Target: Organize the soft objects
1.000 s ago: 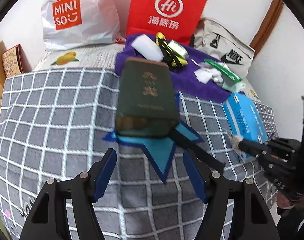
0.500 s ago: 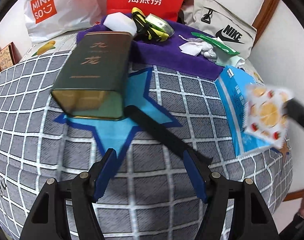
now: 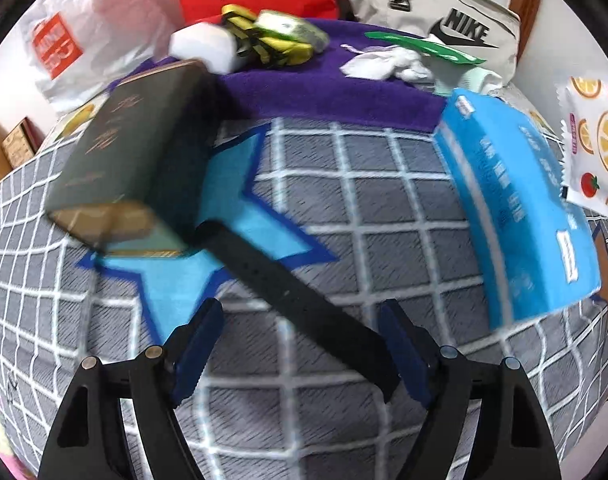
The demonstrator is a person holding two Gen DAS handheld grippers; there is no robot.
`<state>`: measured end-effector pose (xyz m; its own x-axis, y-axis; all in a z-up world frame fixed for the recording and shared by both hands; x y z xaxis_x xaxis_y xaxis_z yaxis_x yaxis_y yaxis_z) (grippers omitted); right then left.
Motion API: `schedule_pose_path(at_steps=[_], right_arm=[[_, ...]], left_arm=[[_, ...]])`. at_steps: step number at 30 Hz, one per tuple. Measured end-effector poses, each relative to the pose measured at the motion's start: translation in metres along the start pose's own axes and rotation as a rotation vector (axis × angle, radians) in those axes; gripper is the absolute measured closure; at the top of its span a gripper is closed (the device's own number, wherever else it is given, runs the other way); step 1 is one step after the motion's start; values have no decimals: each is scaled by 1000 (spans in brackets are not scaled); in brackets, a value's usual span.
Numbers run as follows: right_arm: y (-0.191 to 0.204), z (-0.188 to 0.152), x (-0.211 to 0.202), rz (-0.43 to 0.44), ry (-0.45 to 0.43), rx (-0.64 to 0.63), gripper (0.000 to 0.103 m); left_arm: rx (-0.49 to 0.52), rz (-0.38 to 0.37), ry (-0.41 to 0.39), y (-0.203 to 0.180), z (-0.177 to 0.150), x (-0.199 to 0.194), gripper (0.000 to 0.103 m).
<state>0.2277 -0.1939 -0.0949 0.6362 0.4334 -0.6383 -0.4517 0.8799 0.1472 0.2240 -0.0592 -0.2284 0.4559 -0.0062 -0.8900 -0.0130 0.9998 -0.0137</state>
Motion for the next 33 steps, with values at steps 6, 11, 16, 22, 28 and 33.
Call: schedule_pose_path(at_steps=[6, 11, 16, 22, 28, 33], right_arm=[[1, -8, 2, 15, -1, 17, 103], [0, -8, 3, 19, 4, 20, 103], [-1, -10, 4, 15, 10, 15, 103], [-6, -11, 6, 12, 14, 35, 103], [-8, -10, 7, 8, 18, 41, 103], [-7, -10, 8, 8, 27, 43, 103]], left_arm=[[-38, -1, 10, 31, -19, -14, 23], [-39, 3, -20, 24, -7, -8, 29], [73, -74, -72, 3, -1, -10, 79], [92, -108, -60, 3, -8, -13, 76], [107, -75, -77, -3, -5, -8, 66], [108, -90, -64, 1, -2, -10, 83]])
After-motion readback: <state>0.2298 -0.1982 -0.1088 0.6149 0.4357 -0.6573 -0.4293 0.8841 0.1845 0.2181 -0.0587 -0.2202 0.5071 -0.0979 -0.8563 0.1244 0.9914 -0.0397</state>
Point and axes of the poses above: each gripper's, at about its wrist camera, not at the fingertips, and x roughly the way its jaws point, y to its left, z to its top, the point moved 8 cm from there along x, roughly the way its jaws point, and after that the axes turned 2 degrees about -z, right-handed, at the moved point
